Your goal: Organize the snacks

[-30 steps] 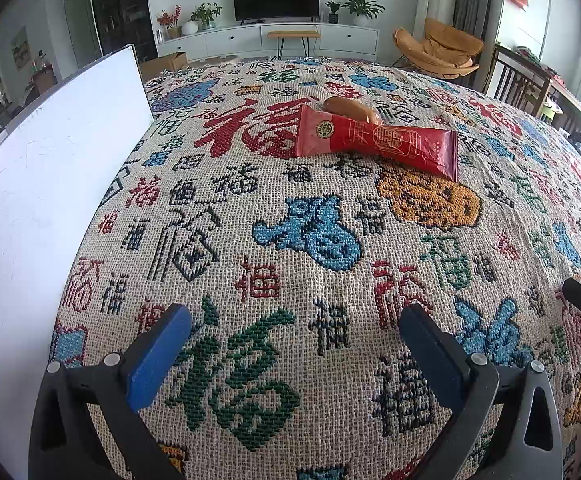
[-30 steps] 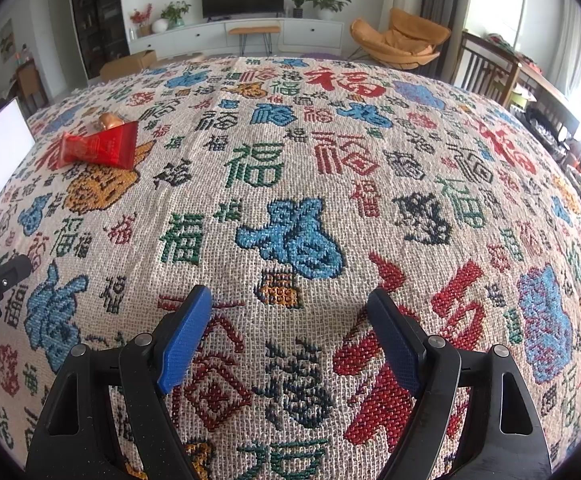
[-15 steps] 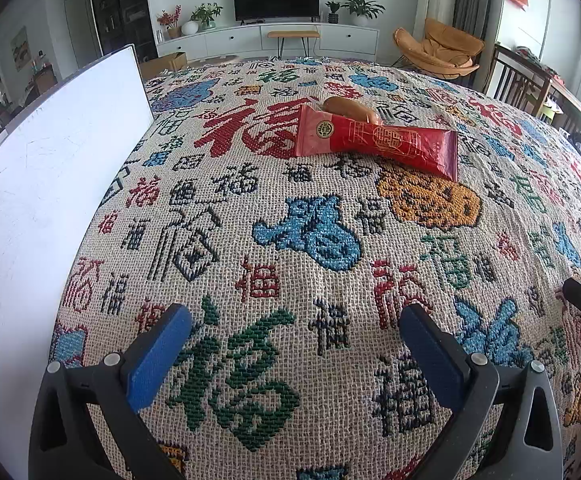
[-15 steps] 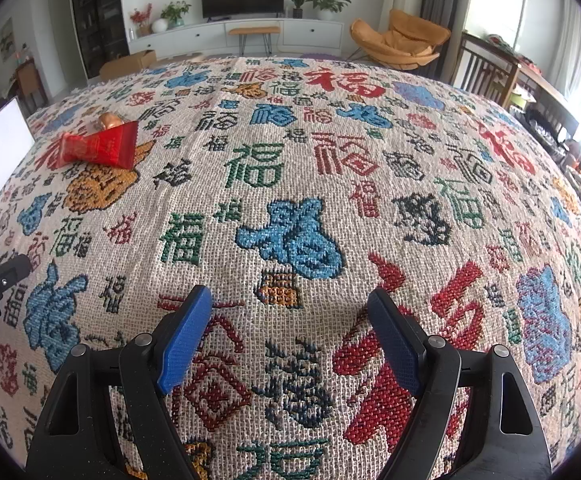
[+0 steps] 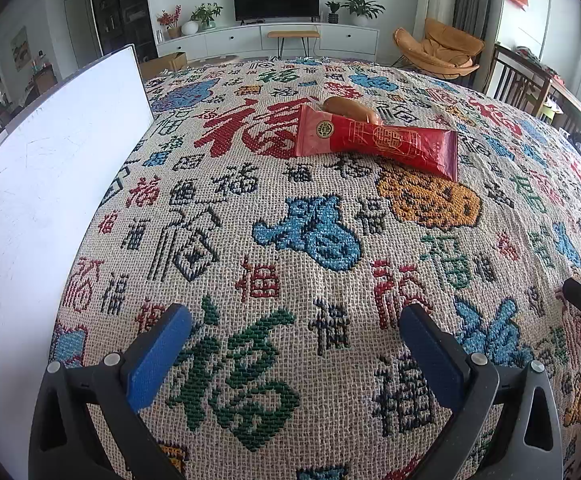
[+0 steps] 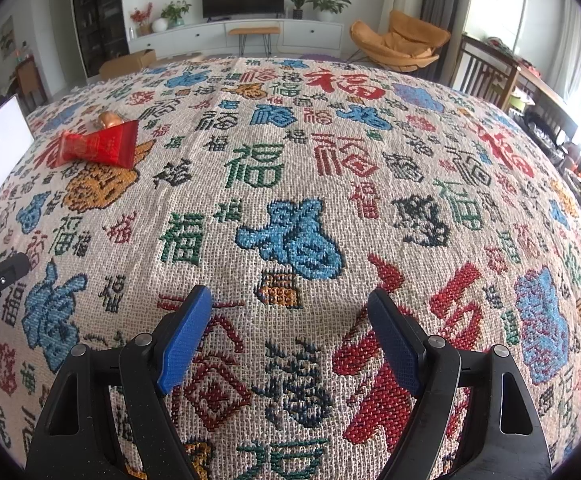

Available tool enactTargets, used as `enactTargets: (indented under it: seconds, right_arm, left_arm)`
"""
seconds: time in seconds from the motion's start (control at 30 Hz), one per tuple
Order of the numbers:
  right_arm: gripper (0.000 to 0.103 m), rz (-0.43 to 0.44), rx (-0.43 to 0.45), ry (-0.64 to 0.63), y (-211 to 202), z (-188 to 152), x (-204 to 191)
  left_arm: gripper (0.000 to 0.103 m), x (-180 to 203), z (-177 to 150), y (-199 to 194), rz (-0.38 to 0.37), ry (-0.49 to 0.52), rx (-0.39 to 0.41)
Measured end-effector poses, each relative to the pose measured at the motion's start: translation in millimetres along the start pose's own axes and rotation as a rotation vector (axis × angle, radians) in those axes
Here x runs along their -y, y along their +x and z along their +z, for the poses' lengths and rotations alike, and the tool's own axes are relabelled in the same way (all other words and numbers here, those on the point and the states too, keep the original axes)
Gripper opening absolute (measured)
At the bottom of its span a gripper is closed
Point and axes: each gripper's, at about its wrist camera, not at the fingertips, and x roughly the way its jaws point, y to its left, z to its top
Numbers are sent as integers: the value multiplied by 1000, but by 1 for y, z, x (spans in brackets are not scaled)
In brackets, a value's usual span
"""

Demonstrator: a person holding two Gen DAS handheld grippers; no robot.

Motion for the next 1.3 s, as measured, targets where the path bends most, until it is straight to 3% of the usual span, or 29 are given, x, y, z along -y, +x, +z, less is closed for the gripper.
enactTargets:
  seconds: [1.3]
  right_arm:
    - [83,3,0,2,1,1,1]
  left_arm:
    - [103,0,0,0,0,0,0]
